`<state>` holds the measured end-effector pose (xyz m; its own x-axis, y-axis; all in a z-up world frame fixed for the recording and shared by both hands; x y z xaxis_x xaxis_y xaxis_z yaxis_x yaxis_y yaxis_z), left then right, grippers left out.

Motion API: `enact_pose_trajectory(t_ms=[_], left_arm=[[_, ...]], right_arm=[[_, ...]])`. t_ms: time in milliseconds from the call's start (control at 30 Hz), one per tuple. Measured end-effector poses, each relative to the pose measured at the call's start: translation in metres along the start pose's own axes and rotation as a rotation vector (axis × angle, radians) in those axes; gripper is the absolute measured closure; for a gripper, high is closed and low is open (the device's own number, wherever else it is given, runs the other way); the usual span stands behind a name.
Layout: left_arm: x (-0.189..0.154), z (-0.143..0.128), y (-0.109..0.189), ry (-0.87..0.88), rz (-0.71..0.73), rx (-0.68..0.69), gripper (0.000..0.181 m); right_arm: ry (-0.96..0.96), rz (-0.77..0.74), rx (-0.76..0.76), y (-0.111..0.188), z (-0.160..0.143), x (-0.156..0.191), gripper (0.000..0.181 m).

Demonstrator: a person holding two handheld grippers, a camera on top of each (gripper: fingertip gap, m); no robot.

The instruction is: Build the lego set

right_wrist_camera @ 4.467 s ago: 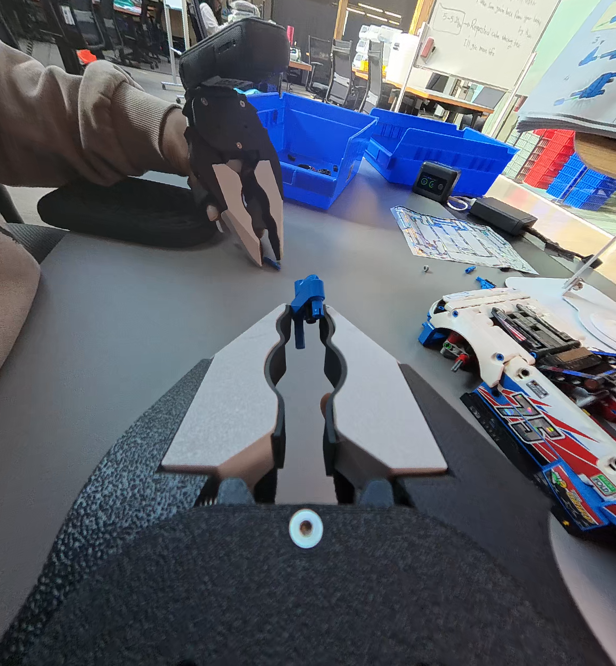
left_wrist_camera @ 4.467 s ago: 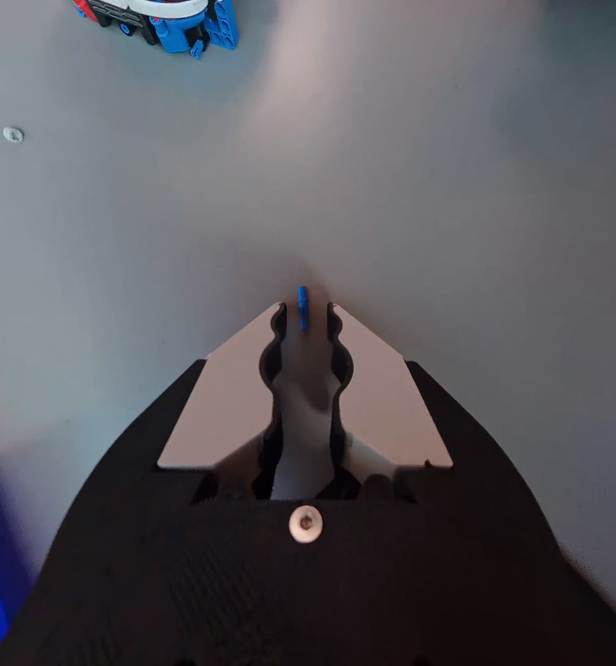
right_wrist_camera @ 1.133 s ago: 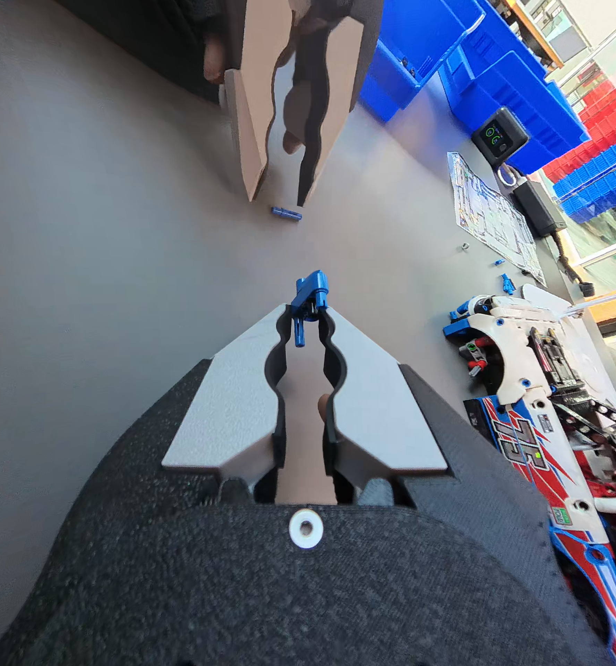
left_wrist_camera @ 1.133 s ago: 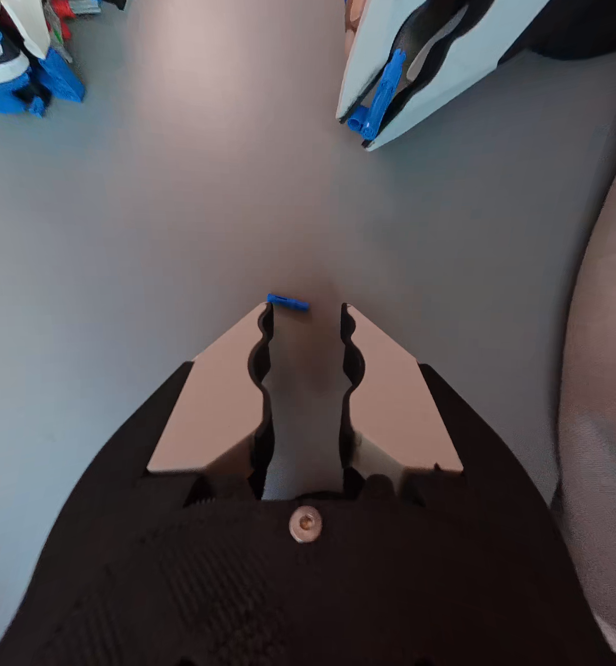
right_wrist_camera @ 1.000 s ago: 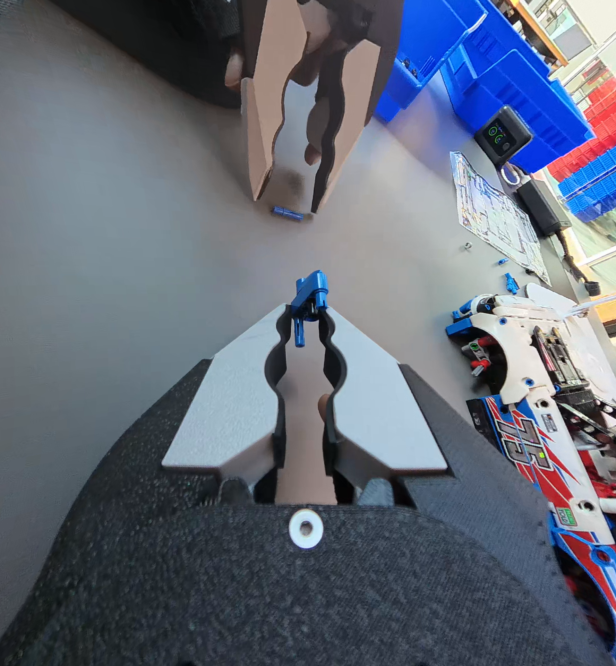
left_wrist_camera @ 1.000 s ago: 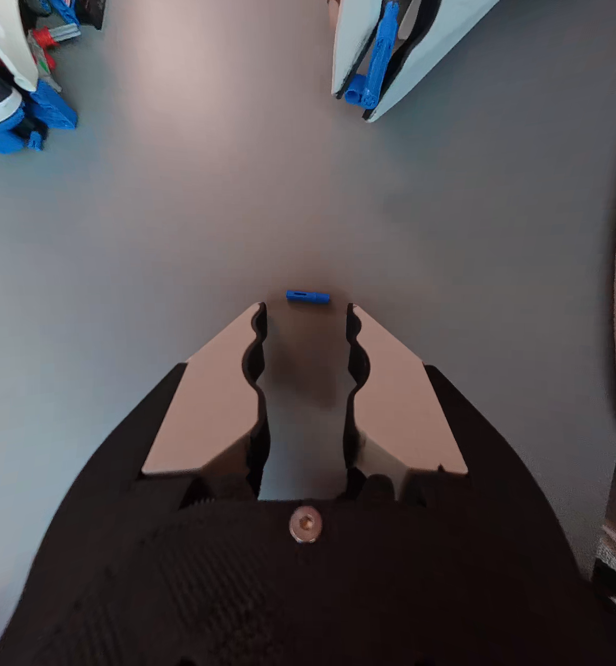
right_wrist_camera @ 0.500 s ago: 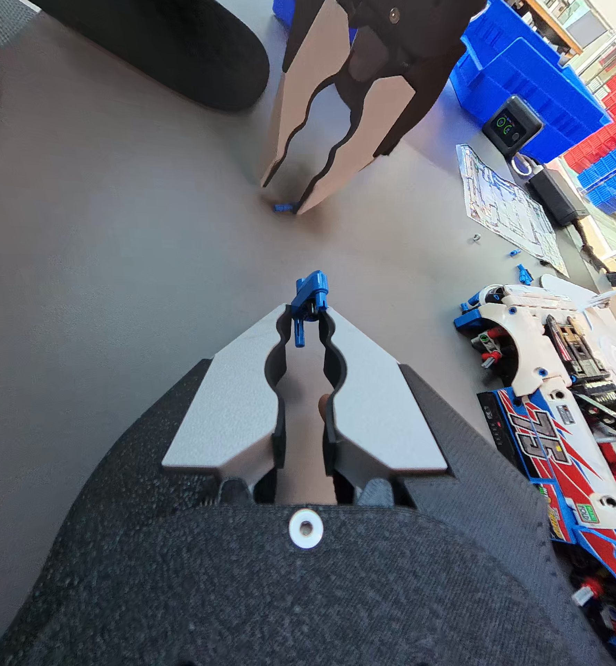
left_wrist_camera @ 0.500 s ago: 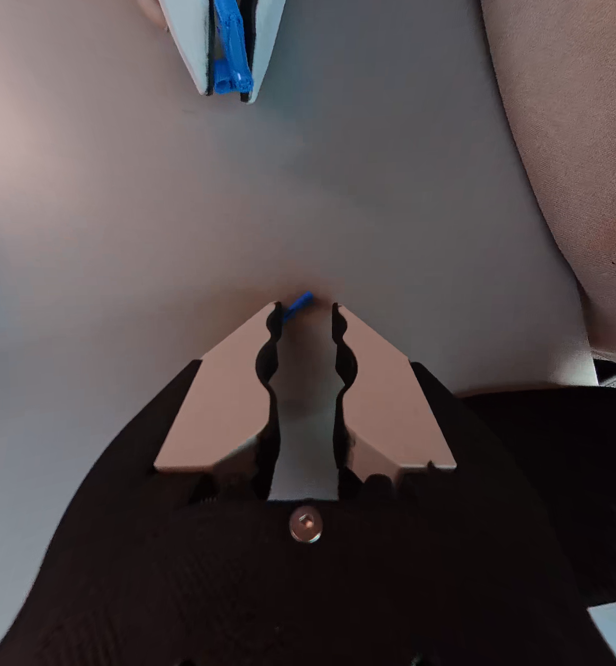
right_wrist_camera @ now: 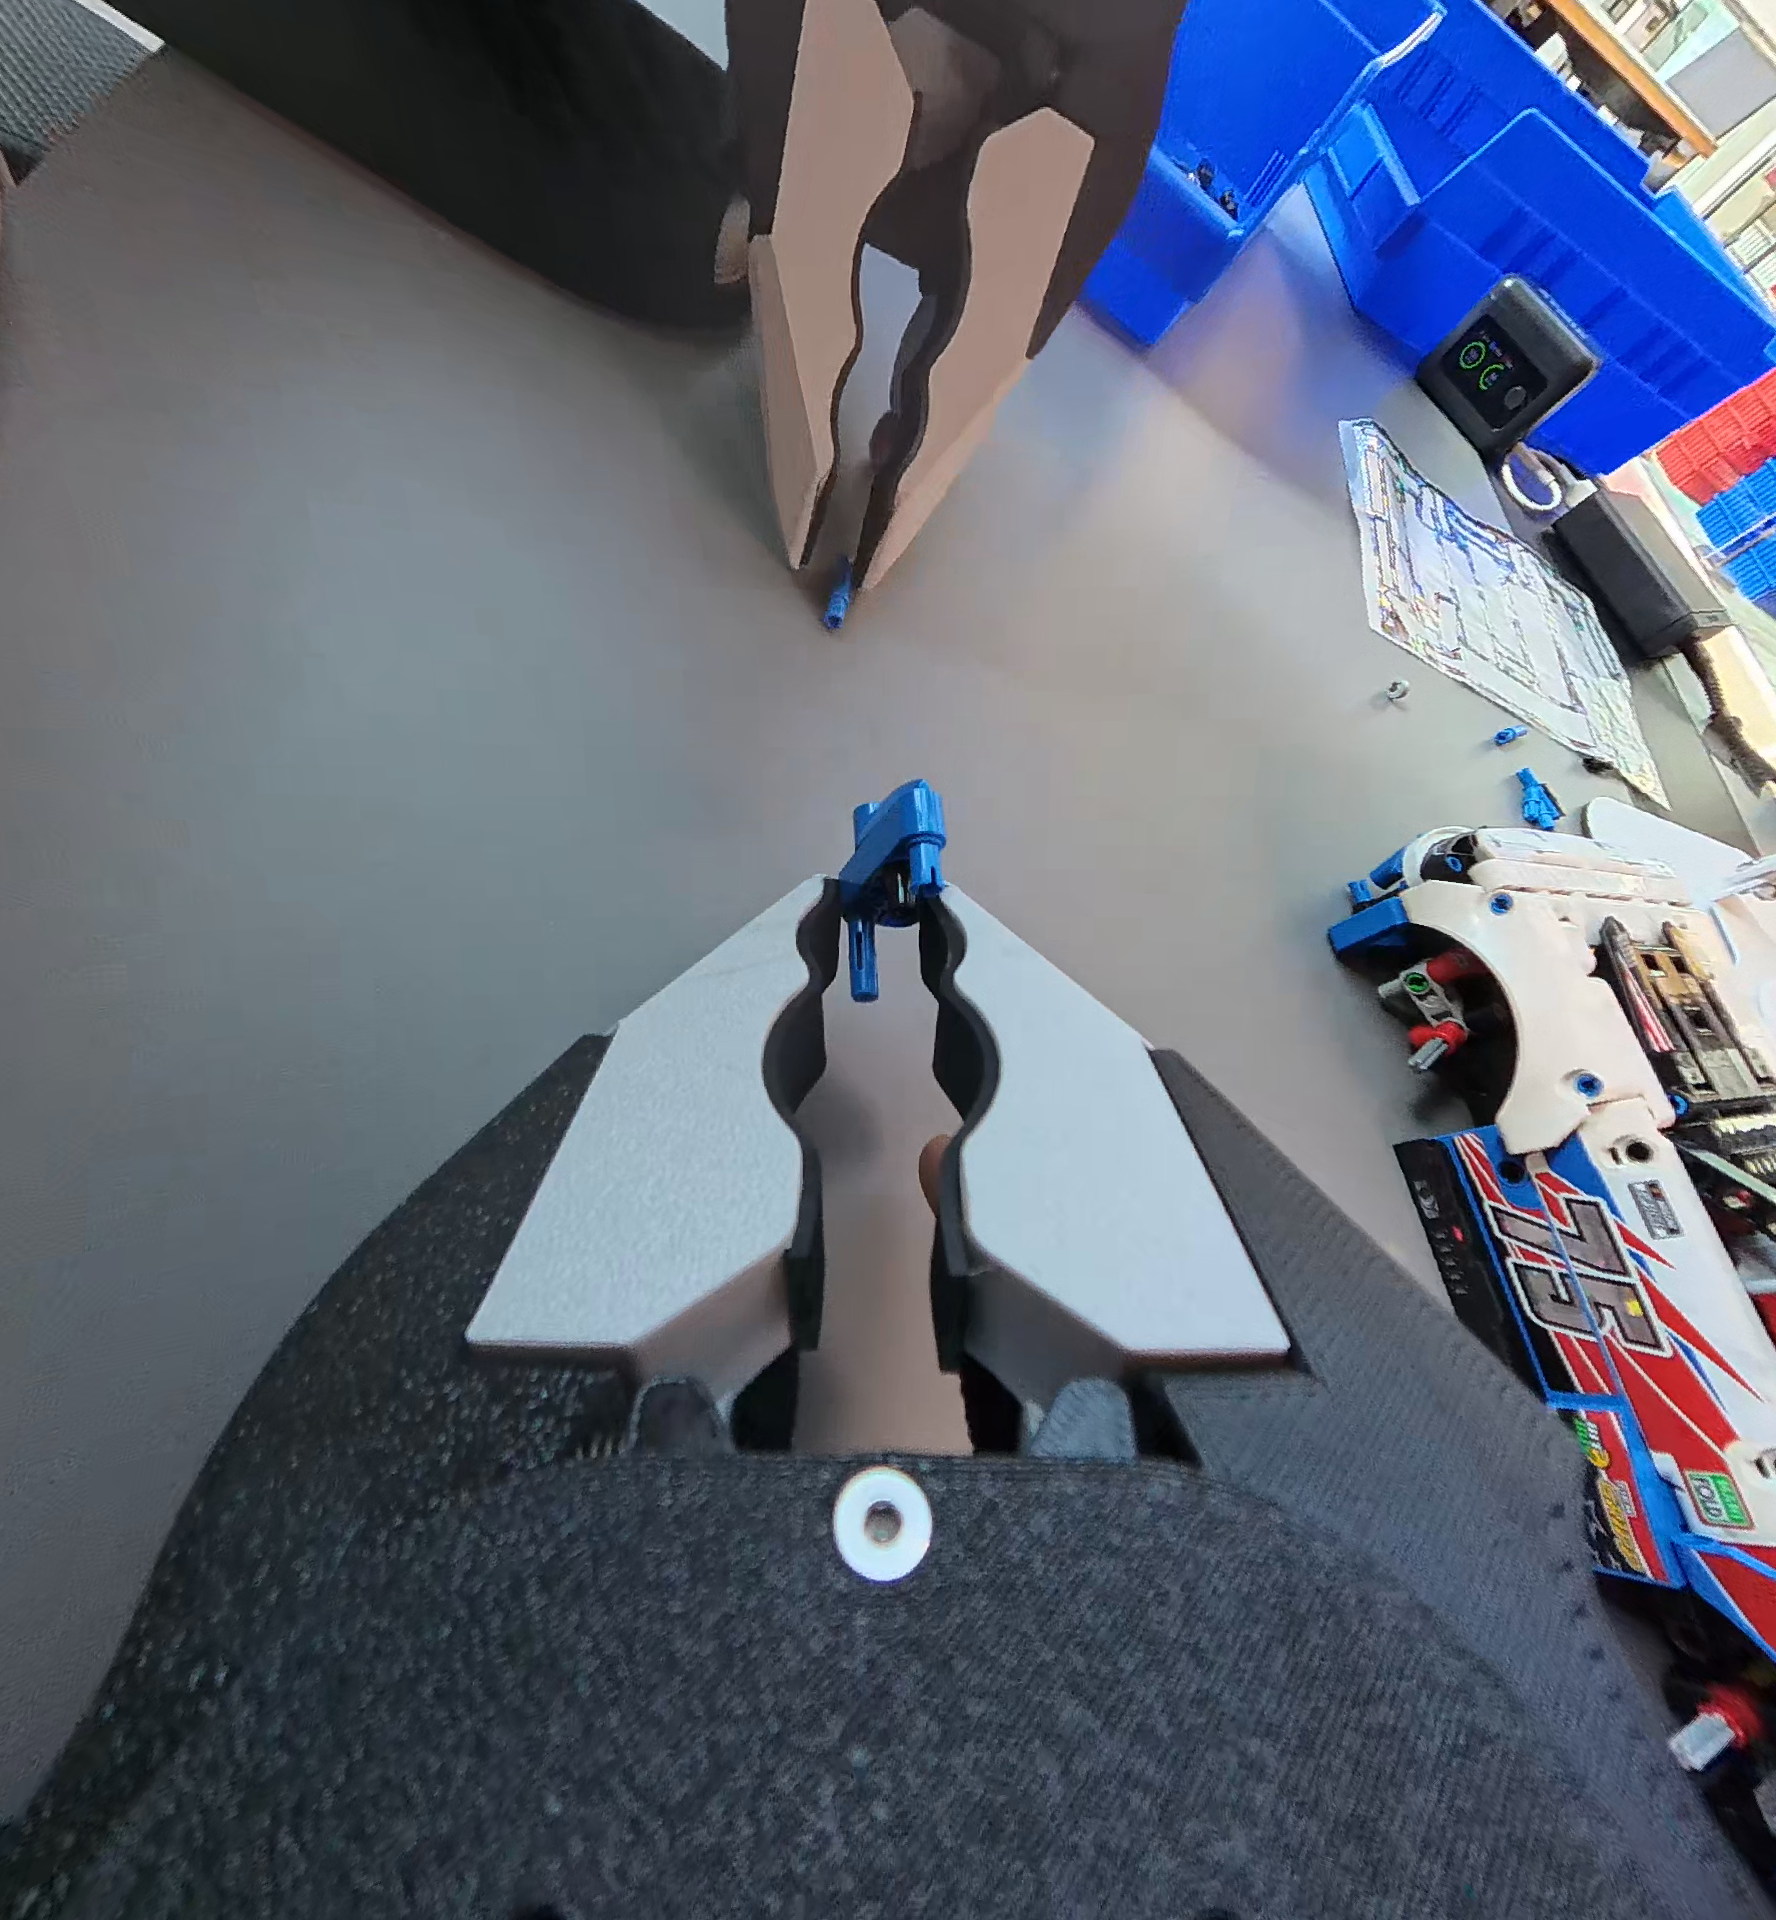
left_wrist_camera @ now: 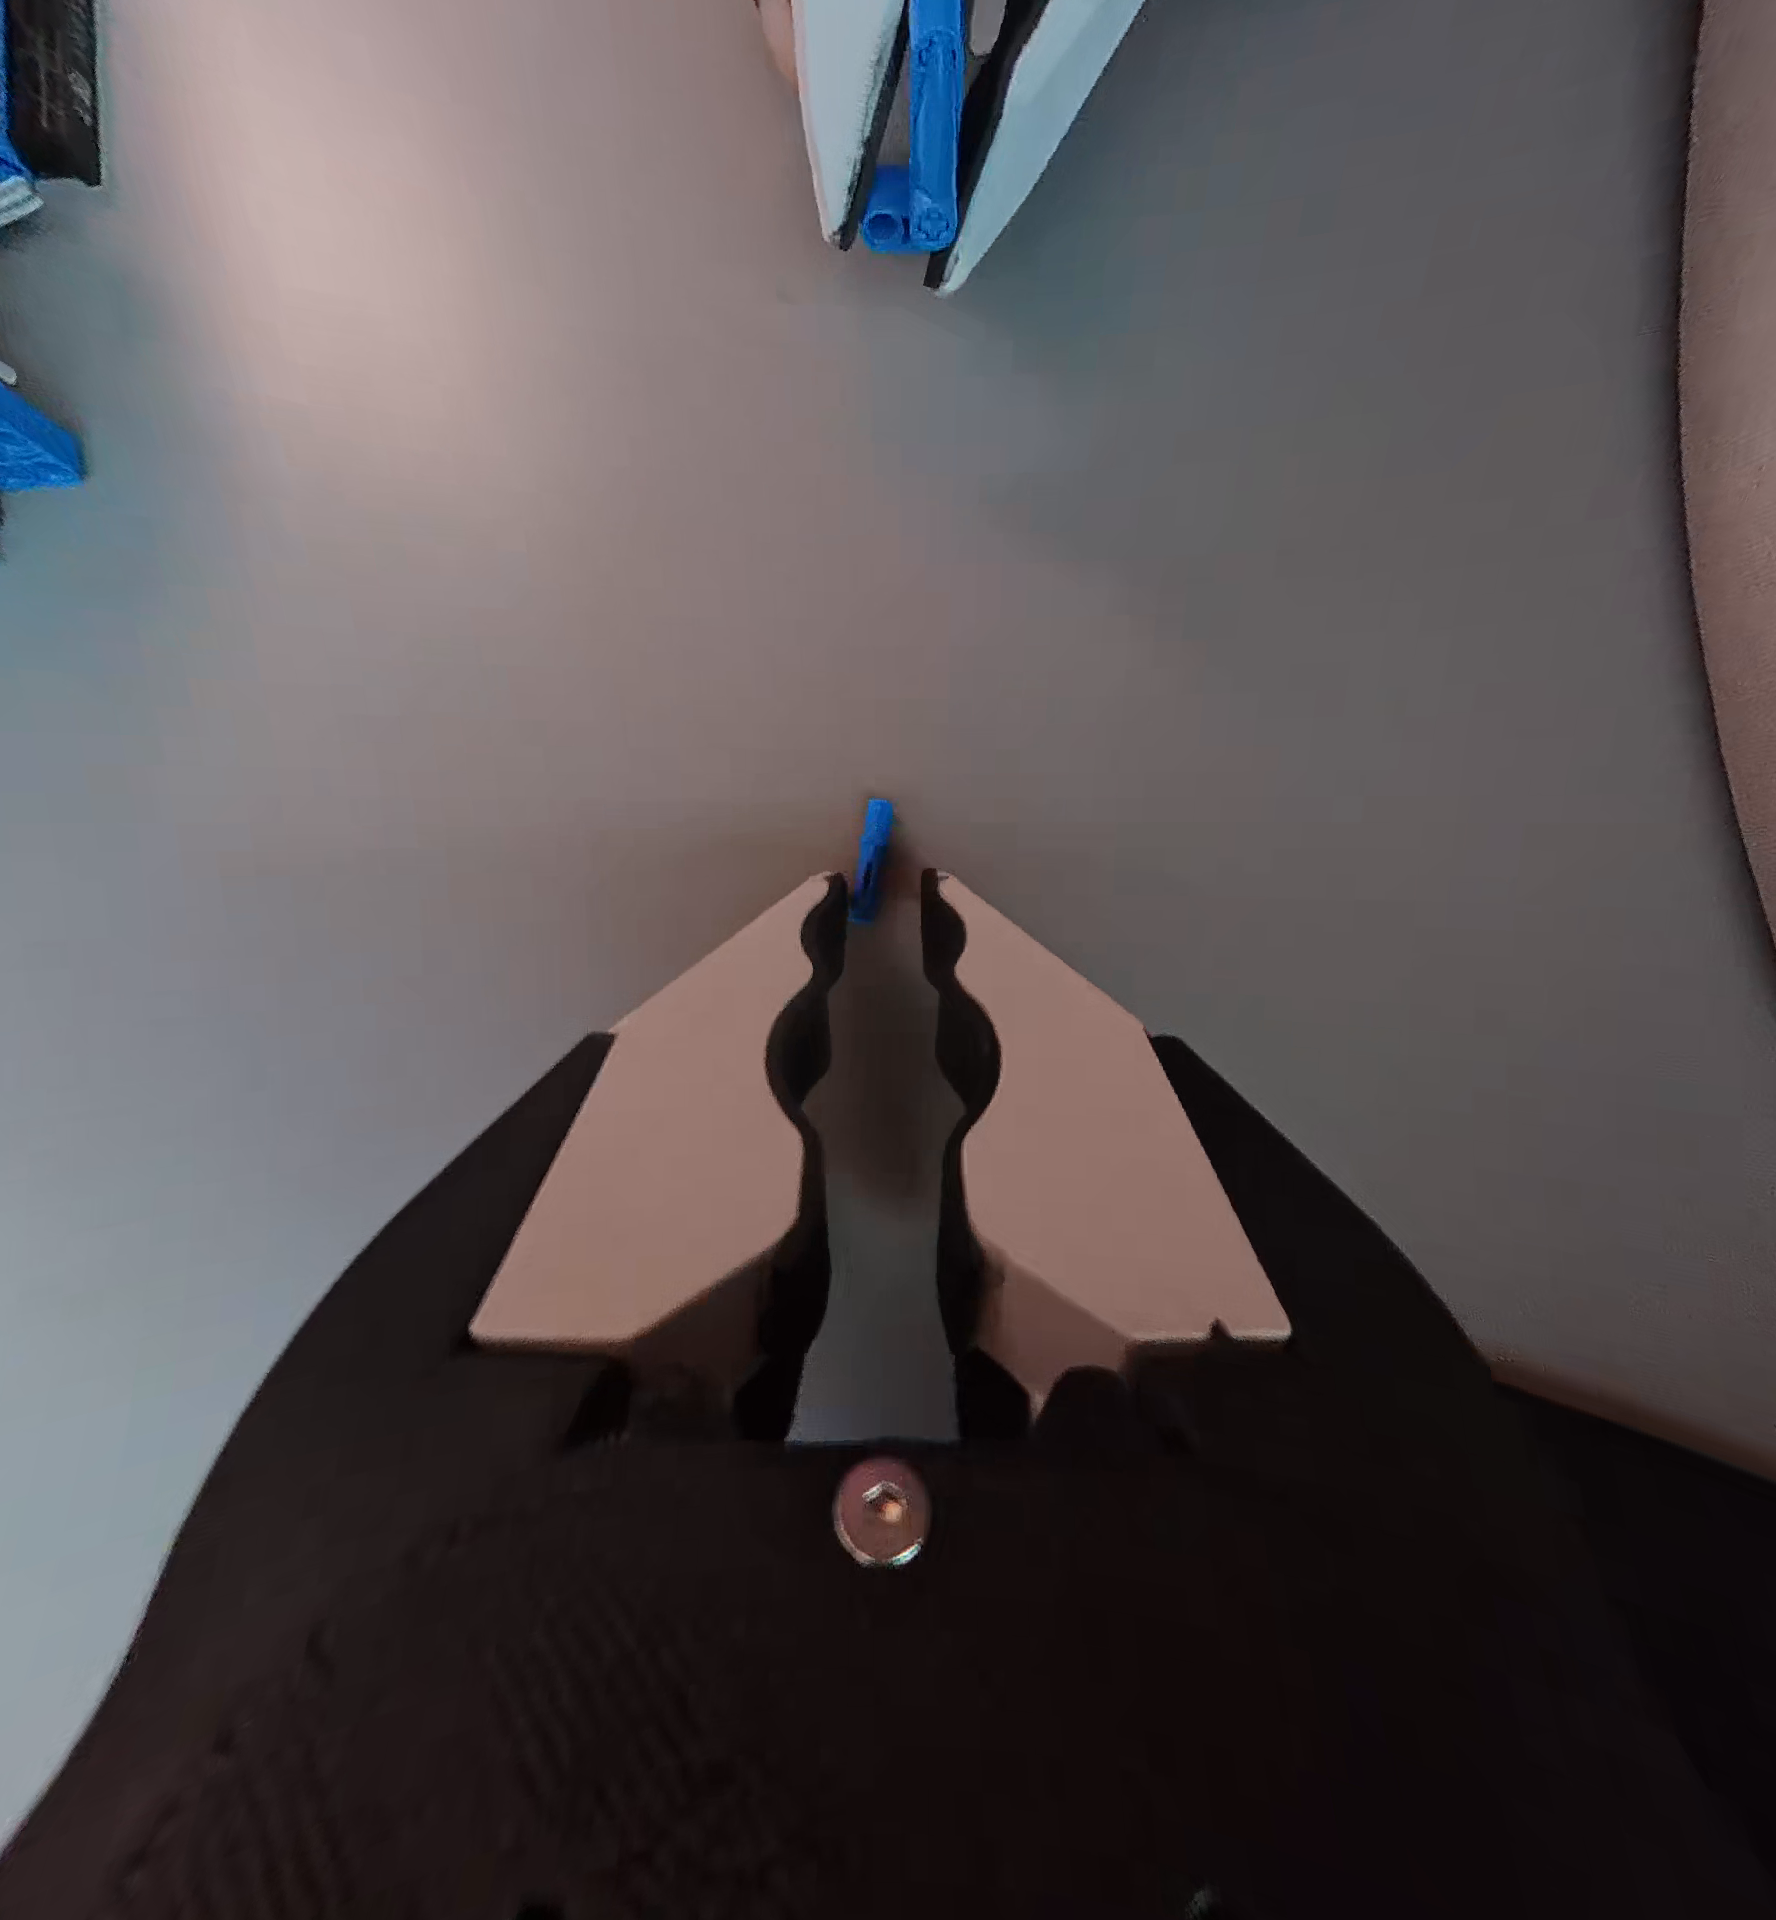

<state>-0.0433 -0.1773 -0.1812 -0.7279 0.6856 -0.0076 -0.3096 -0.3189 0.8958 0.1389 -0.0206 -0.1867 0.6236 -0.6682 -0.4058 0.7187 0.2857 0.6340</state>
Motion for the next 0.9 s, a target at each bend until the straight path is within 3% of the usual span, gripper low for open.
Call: enact_pose_trajectory(t_ms=[33,267,433,533,900], left_arm=[[-0.002,-0.002,0.000,0.017,0.015,-0.014,0.169],[-0.015,0.006,-0.005,0.101,0.139,-0.025,0.179],[-0.021,0.044,-0.003,0.175,-0.038,-0.294,0.179],[-0.012,0.060,-0.006,0.174,-0.110,-0.361,0.179],[-0.004,0.057,-0.020,0.180,-0.113,-0.308,0.179]], right_arm=[[0.000,-0.001,0.001,0.000,0.000,0.000,0.169],[-0.003,-0.005,-0.023,0.001,0.002,-0.001,0.169],[0.041,0.022,-0.133,0.008,0.009,0.005,0.169],[0.057,0.019,-0.121,0.008,0.007,0.005,0.169],[0.093,0.005,-0.090,0.004,0.005,0.005,0.169]])
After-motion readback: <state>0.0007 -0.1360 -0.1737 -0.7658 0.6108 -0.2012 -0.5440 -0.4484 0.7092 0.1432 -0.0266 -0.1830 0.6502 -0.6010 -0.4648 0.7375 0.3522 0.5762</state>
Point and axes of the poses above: each gripper's, where its closed fingertips meet, y back along the fingers, z out of its top, x = y × z across the jaws, the point moved 10 cm from there along y, back along the fingers, and after that the axes turned 12 degrees about x, right-handed, at the moved point
